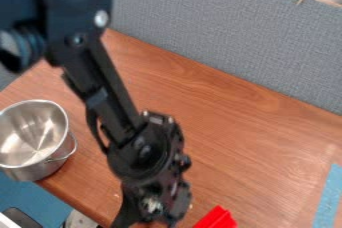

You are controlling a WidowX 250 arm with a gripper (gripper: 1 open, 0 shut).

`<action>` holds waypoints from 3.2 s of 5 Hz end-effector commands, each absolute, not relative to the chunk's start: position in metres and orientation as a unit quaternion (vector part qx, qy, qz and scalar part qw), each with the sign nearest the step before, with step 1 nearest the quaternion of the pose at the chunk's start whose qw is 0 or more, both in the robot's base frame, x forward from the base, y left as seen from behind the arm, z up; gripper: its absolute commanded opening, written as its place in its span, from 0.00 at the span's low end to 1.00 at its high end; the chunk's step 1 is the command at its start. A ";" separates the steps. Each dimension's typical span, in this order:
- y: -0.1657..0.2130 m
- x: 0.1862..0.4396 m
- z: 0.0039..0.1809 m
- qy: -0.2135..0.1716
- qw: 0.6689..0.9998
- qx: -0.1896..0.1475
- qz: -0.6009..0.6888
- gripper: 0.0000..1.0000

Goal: Move the red object from the metal pot to the table

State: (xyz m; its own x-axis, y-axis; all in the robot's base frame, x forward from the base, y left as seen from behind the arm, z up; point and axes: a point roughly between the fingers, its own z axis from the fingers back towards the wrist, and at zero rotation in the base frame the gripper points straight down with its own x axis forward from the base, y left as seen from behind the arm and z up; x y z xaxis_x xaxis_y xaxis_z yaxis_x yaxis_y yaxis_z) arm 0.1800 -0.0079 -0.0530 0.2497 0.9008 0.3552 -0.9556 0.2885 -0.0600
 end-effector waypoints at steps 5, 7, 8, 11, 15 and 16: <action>-0.008 0.257 0.009 -0.197 0.658 0.047 0.725 1.00; -0.056 0.290 -0.029 -0.192 0.698 0.020 0.689 1.00; -0.018 0.293 -0.013 -0.210 0.675 0.002 0.707 1.00; -0.028 0.263 -0.036 -0.203 0.712 -0.057 0.669 0.00; -0.002 0.245 -0.014 -0.190 0.588 0.003 0.786 1.00; 0.001 0.243 -0.008 -0.196 0.502 0.014 0.842 0.00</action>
